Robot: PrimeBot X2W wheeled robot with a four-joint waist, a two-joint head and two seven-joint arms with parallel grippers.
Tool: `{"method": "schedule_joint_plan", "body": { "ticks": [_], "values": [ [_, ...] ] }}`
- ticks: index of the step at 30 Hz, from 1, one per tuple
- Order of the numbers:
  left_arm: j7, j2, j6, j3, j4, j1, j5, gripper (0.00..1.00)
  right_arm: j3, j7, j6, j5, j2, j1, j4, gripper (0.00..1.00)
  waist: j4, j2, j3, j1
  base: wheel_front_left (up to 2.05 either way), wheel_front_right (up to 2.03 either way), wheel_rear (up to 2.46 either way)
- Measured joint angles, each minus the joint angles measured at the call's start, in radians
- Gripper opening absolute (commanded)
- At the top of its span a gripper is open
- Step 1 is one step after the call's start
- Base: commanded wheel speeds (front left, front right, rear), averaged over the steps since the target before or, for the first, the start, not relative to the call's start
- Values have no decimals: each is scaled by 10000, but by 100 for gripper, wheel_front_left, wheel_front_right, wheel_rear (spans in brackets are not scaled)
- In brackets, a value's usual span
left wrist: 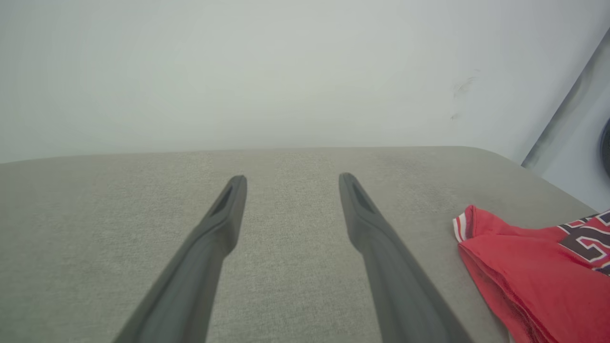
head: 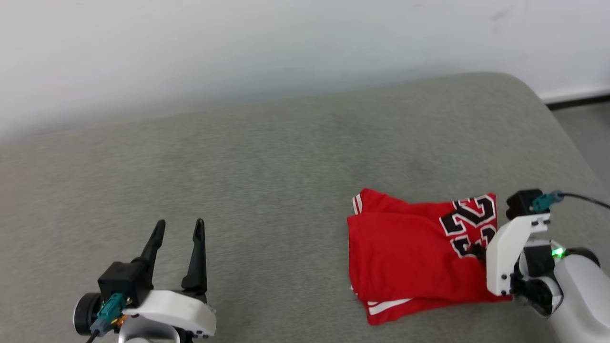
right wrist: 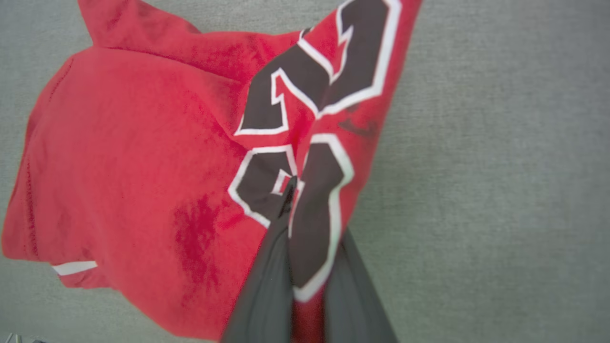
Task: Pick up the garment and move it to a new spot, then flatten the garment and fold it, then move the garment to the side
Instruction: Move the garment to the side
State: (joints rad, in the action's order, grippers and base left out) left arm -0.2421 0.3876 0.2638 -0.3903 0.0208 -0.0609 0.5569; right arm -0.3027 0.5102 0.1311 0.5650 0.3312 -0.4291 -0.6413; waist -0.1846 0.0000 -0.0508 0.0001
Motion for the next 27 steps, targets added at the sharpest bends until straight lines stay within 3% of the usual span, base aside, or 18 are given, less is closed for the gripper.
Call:
{"method": "schedule_joint_plan", "body": {
  "ticks": [6, 12, 20, 24, 25, 26, 27],
  "values": [
    [199, 224, -102, -81, -458, -753, -288, 100, 282, -867, 0, -871, 58, -1137, -316, 0, -1194, 0, -752, 0, 0, 0, 0],
    [790, 725, -259, -132, -1106, -2157, -780, 100, 1193, -2150, 0, -1641, 370, -2741, -1087, 0, -1819, 0, -2464, 1, 0, 0, 0],
    [1338, 1141, -345, -174, -1969, -3311, -1266, 100, 3055, -3436, 2, -2673, 934, -4211, -2171, 0, -1953, 0, -4427, 1, 0, 0, 0],
    [1476, 1220, -357, -238, -2190, -3635, -1409, 100, 3902, -4186, 2, -3371, 922, -4596, -2667, 0, -1870, 0, -5130, 2, 0, 0, 0],
    [1515, 1248, -366, -255, -2205, -3684, -1419, 100, 4146, -4311, 2, -3555, 867, -4665, -2840, 15, -1846, 0, -5263, 2, 0, 0, 0],
    [1536, 1252, -366, -278, -2215, -3740, -1455, 100, 4393, -4510, 2, -3774, 800, -4688, -3020, 50, -1820, 0, -5379, 2, 0, 0, 0],
    [1563, 1256, -387, -293, -2232, -3775, -1478, 100, 4650, -4658, 2, -4036, 734, -4692, -3212, 100, -1795, 0, -5467, 2, 0, 0, 0]
  ]
}}
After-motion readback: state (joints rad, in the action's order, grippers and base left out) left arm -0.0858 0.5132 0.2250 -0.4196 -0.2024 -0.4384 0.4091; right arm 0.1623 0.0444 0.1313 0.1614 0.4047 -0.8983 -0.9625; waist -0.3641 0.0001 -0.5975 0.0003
